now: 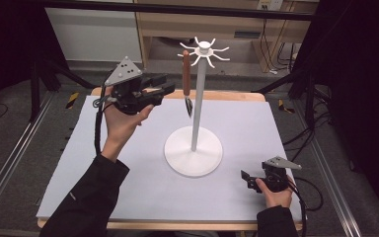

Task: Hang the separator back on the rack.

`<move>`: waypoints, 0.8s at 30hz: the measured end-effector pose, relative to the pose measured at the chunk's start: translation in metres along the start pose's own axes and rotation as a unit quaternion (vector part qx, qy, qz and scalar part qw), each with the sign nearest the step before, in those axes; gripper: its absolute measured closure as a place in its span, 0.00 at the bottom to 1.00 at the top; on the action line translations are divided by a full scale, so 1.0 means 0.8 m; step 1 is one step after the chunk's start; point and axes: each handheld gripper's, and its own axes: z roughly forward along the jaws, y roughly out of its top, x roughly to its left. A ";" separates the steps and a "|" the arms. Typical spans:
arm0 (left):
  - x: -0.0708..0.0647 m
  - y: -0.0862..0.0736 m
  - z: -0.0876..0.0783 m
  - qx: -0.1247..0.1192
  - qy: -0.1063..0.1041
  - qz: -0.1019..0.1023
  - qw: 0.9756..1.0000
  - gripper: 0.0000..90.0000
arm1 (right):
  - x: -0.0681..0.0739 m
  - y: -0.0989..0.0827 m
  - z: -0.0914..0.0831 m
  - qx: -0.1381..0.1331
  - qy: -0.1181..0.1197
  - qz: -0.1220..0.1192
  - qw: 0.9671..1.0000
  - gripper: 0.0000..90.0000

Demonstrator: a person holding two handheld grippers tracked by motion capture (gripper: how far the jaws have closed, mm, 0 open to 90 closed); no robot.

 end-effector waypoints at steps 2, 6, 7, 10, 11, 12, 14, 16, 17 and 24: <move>0.008 -0.013 -0.012 0.001 0.003 -0.011 1.000 0.62 | 0.000 0.000 0.000 0.002 0.001 -0.003 1.000 0.09; 0.018 -0.035 -0.031 0.007 0.009 -0.016 1.000 0.59 | 0.000 -0.001 0.000 0.002 0.001 -0.003 1.000 0.09; 0.020 -0.042 -0.036 0.007 0.011 -0.019 1.000 0.58 | 0.000 -0.002 0.000 0.002 0.001 -0.003 1.000 0.09; 0.027 -0.065 -0.049 0.014 0.024 -0.025 0.999 0.55 | 0.001 -0.002 -0.001 0.002 0.001 -0.002 1.000 0.09; 0.029 -0.073 -0.052 0.017 0.031 -0.026 0.999 0.53 | 0.001 -0.002 0.000 0.002 0.002 -0.002 1.000 0.09; 0.031 -0.080 -0.056 0.018 0.037 -0.028 0.999 0.52 | 0.000 -0.003 0.000 0.003 0.001 -0.005 1.000 0.09; 0.034 -0.096 -0.063 0.024 0.047 -0.033 0.998 0.49 | 0.000 -0.004 -0.001 0.003 0.000 -0.003 1.000 0.09; 0.036 -0.103 -0.065 0.029 0.051 -0.034 0.998 0.48 | 0.000 -0.004 -0.001 0.002 -0.001 -0.003 1.000 0.09; 0.037 -0.111 -0.068 0.034 0.053 -0.034 0.997 0.48 | 0.000 -0.004 -0.001 0.002 -0.001 -0.003 1.000 0.09; 0.042 -0.165 -0.081 0.051 0.078 -0.041 0.995 0.44 | 0.000 -0.006 -0.003 0.002 -0.004 -0.006 1.000 0.09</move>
